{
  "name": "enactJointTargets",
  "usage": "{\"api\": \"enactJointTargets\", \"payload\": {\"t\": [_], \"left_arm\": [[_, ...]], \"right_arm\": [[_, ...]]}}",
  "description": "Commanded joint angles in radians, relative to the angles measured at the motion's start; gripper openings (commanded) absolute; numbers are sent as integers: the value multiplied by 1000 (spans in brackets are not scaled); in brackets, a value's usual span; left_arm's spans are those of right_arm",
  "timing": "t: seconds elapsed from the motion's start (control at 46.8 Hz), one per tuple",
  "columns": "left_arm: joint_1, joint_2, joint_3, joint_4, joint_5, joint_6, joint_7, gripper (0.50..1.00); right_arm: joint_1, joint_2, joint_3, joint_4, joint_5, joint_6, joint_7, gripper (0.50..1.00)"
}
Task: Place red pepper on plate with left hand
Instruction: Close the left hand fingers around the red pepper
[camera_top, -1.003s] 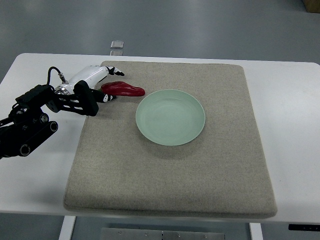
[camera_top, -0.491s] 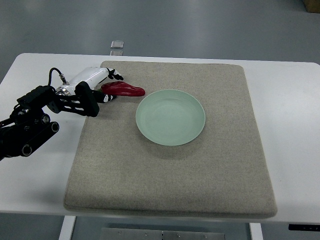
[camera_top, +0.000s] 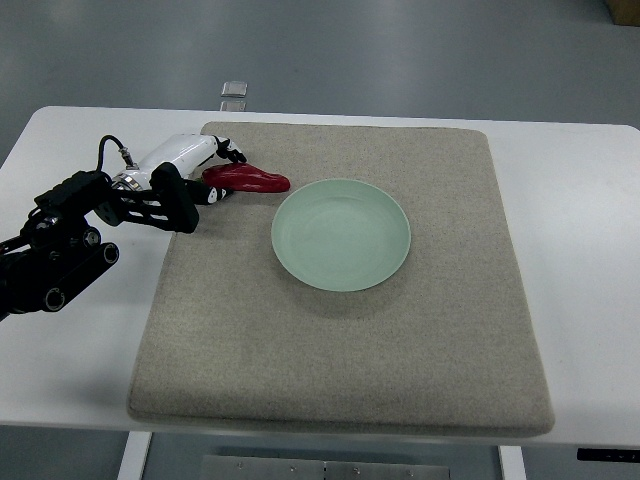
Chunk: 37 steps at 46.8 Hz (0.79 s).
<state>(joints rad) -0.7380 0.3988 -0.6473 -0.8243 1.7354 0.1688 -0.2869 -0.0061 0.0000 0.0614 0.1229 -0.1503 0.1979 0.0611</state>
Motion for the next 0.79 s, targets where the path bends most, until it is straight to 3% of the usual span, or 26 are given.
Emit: {"api": "enactJointTargets", "payload": {"t": [0.0,0.192,0.448,0.534,0.598,0.768], "left_arm": [[0,0,11,1,-2,1,0,673],[-1,0,15,5,-2,8,0,671],[-1,0,17,5,0,8,0,621],[-1,0,17,5,0,8,0,583],[-3,0,15,5,0,8,0,508],[-3,0,15,5,-11,9,0,500]], "right_arm": [[0,0,0,0,0,0,0,932],[0,0,0,0,0,0,0,932],[0,0,0,0,0,0,0,932],[0,0,0,0,0,0,0,932],[0,0,0,0,0,0,0,932],[0,0,0,0,0,0,0,932]]}}
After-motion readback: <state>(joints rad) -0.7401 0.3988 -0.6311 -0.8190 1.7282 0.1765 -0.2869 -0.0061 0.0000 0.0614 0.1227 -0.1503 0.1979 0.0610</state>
